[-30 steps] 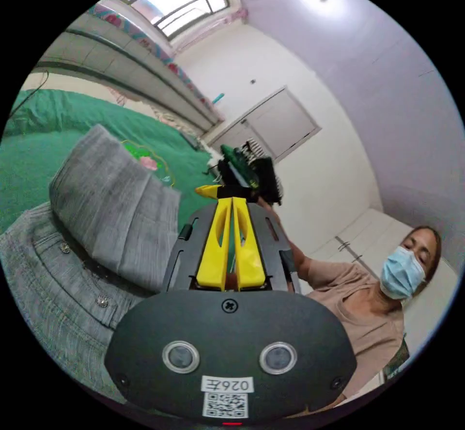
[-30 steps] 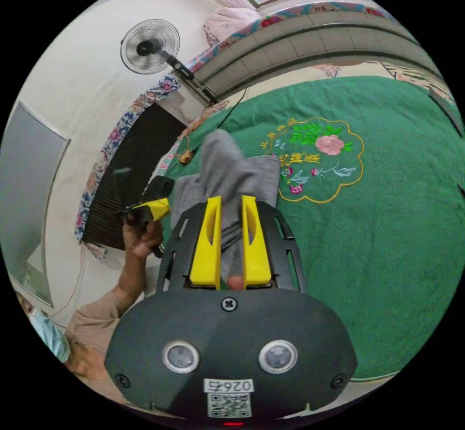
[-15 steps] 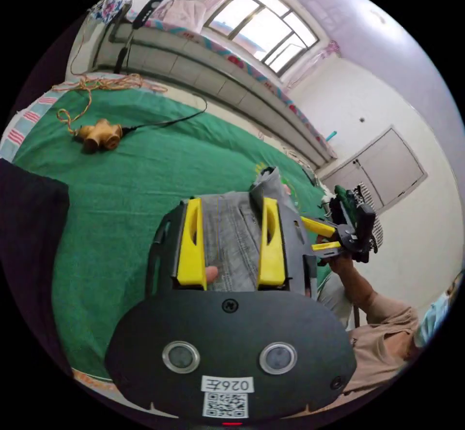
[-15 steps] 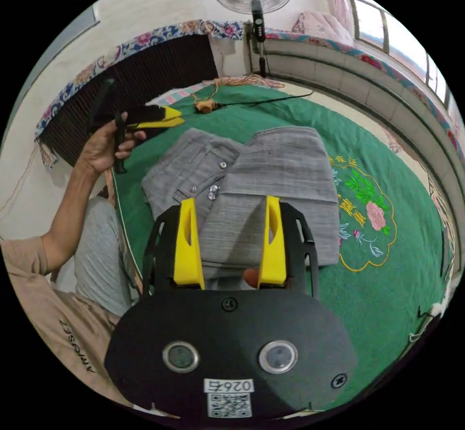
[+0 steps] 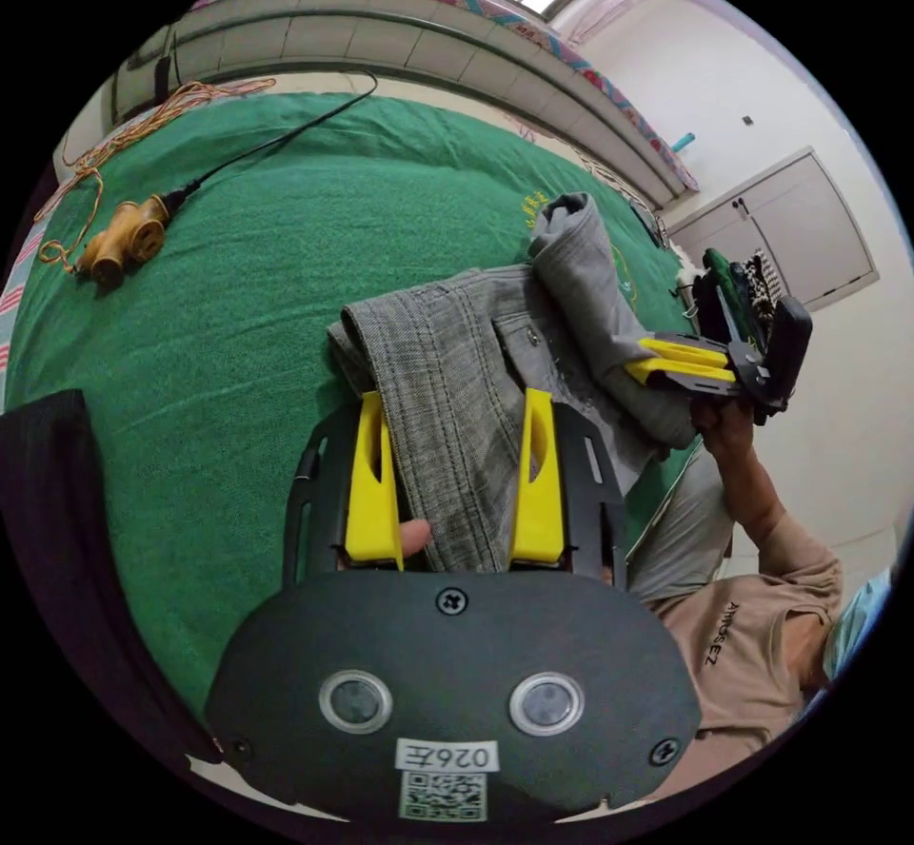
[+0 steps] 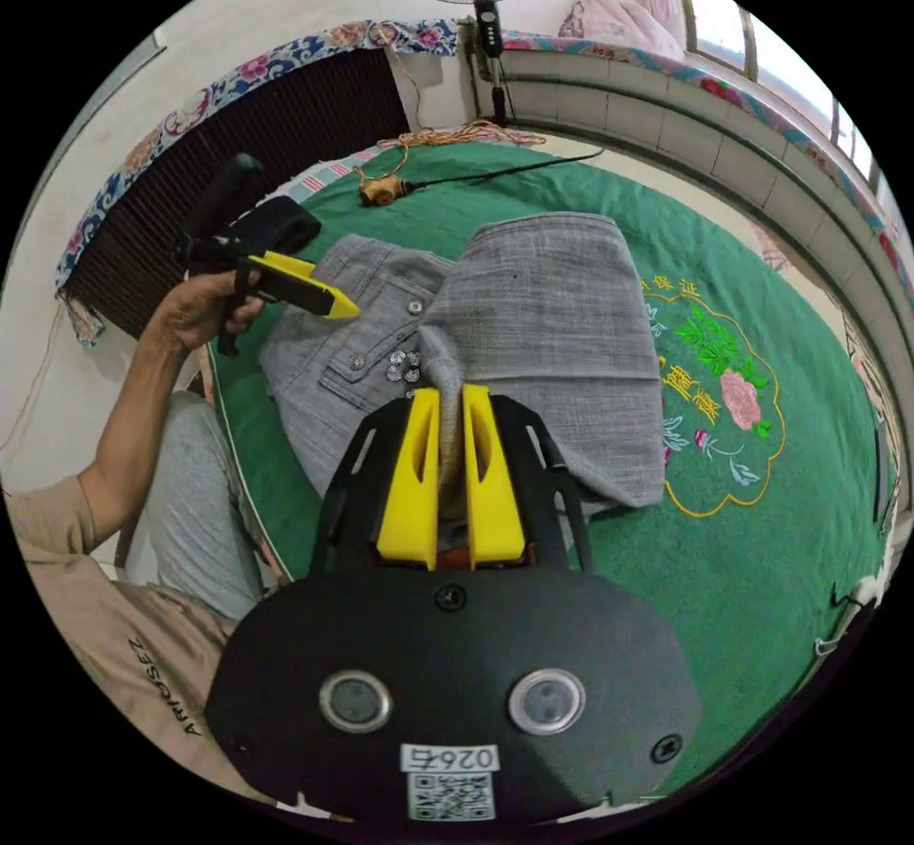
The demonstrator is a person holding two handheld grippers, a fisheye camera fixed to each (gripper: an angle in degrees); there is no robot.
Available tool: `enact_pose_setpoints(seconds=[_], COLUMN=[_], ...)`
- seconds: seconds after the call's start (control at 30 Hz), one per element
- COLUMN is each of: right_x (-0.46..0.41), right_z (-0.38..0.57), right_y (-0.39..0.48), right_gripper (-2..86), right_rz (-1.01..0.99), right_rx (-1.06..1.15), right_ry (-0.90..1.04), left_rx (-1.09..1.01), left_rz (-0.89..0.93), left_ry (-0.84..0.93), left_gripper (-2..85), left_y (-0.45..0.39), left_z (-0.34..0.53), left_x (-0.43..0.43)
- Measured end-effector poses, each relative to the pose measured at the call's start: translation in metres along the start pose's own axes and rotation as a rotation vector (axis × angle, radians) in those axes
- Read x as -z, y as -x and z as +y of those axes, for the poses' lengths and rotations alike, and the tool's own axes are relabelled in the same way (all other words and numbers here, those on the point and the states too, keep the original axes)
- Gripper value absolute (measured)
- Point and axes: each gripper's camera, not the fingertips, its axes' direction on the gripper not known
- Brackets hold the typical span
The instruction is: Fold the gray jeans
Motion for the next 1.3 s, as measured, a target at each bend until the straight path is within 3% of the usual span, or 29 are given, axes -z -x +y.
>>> enact_pose_setpoints(seconds=[0.2,0.4,0.53,0.7,0.8,0.87,1.0,1.1,1.23,1.3], right_x=[0.046,0.113,0.14,0.149,0.155,0.163,0.162,0.124,0.038,0.022], right_z=[0.027,0.077,0.118,0.156,0.17,0.17,0.14,0.112,0.094,0.093], right_y=[-0.051,-0.117,-0.164,-0.205,-0.213,-0.205,-0.156,-0.113,-0.084,-0.084], right_gripper=[-0.3,-0.6,-0.5,0.6,1.6,2.5,4.8,7.0,11.8,12.5], right_rz=[-0.106,-0.036,0.02,0.04,0.143,0.223,0.263,0.296,0.504,0.56], right_rx=[-0.142,-0.342,-0.509,-0.646,-0.69,-0.66,-0.383,-0.207,-0.055,-0.032], right_ry=[-0.171,-0.34,-0.346,-0.282,-0.269,-0.293,-0.316,-0.197,0.118,0.153], left_rx=[-0.026,-0.009,-0.031,-0.057,-0.06,-0.066,-0.096,-0.125,-0.15,-0.183], left_rz=[-0.044,0.018,0.022,0.164,0.133,0.124,0.158,0.131,0.039,-0.028], left_ry=[0.004,-0.014,-0.017,-0.008,0.0,-0.001,0.009,0.016,0.029,0.045], left_gripper=[13.6,9.7,8.4,7.9,8.4,9.5,13.6,14.4,14.3,13.9], left_y=[0.013,0.029,0.03,0.025,0.017,0.015,0.011,0.004,-0.01,-0.02], left_z=[0.002,0.006,0.008,0.005,0.005,0.006,0.011,0.015,0.02,0.022], left_x=[-0.002,0.002,0.004,-0.007,-0.009,-0.008,-0.006,-0.003,0.0,0.002])
